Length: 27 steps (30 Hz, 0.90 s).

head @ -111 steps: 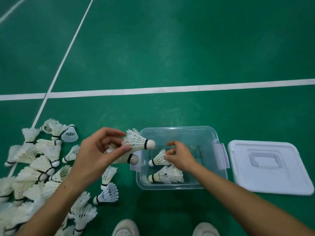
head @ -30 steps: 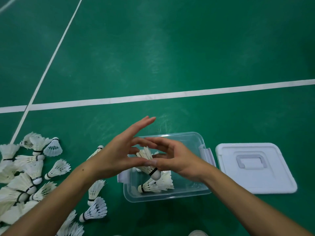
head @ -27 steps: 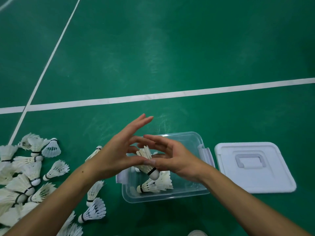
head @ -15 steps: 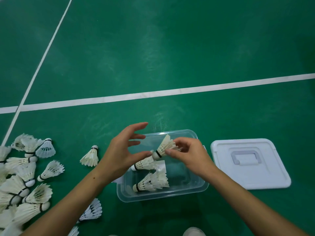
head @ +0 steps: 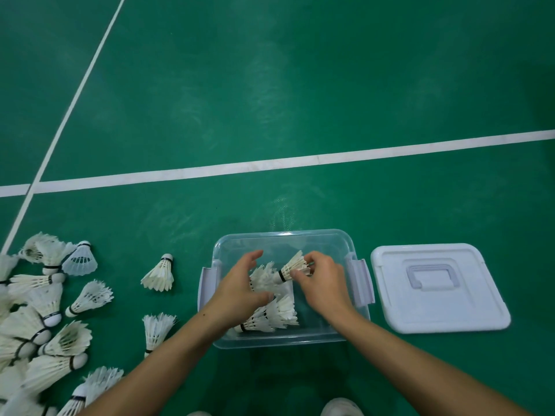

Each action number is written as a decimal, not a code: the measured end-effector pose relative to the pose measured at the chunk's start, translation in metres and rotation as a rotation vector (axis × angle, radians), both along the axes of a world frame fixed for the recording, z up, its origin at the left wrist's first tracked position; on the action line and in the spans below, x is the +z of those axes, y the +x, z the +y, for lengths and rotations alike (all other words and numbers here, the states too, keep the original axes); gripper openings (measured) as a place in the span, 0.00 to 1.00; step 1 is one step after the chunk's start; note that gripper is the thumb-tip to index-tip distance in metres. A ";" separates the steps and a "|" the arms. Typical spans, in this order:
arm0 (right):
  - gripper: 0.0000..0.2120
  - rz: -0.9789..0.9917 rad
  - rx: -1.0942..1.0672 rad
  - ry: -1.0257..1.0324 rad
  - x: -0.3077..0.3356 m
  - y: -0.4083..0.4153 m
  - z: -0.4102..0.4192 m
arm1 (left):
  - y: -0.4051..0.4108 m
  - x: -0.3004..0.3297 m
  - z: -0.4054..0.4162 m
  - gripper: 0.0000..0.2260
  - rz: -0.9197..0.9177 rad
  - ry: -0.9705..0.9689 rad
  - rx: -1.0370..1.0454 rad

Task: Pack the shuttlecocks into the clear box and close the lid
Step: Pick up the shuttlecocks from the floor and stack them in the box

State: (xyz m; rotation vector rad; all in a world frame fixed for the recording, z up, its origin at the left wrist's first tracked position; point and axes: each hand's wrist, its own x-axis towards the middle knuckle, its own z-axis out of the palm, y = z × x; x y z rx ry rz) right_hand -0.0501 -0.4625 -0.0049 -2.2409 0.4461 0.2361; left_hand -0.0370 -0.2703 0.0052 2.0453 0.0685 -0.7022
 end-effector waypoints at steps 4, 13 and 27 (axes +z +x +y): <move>0.09 0.059 0.022 -0.005 -0.007 0.005 0.007 | 0.003 -0.006 -0.004 0.41 0.025 -0.036 0.066; 0.17 0.255 0.019 0.108 -0.017 0.013 0.018 | 0.001 -0.008 -0.013 0.36 -0.031 0.027 0.102; 0.19 -0.095 0.089 0.150 0.055 0.011 0.005 | -0.009 0.071 0.053 0.22 -0.391 -0.143 0.253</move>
